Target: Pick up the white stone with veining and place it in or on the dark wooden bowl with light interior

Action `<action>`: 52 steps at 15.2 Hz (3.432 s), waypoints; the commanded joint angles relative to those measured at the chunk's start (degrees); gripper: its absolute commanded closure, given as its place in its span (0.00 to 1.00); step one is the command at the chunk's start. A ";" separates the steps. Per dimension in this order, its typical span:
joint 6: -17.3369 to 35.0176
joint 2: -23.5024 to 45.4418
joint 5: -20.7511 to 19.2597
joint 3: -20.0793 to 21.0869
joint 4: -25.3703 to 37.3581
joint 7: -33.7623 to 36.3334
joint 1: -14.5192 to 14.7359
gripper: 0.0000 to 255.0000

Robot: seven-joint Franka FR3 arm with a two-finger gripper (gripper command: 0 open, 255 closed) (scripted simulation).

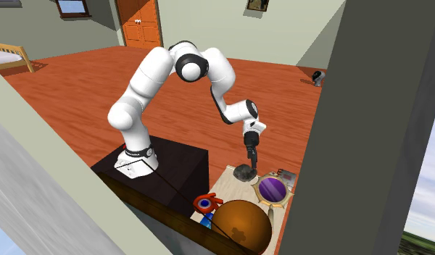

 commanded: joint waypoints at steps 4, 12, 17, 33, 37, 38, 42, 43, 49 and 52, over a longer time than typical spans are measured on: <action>1.73 0.24 -1.72 -1.14 -1.14 0.50 -1.30 0.00; 1.73 0.25 -1.71 -1.14 -1.14 0.50 -1.29 1.00; 1.72 0.25 -1.71 -1.14 -1.13 0.49 -1.29 1.00; 0.11 -7.82 0.00 0.07 -4.07 -4.20 -2.09 1.00; -0.48 -10.36 0.56 0.43 -4.71 -5.94 -2.30 1.00; -0.63 -10.99 0.70 0.51 -4.84 -6.39 -2.35 1.00; -1.24 -13.42 1.24 0.83 -5.27 -8.22 -2.53 1.00; -1.40 -14.01 1.37 0.90 -5.35 -8.69 -2.57 1.00; -2.40 -17.44 2.11 1.31 -5.61 -11.58 -2.79 1.00; -2.92 -19.07 2.45 1.48 -5.60 -13.08 -2.88 1.00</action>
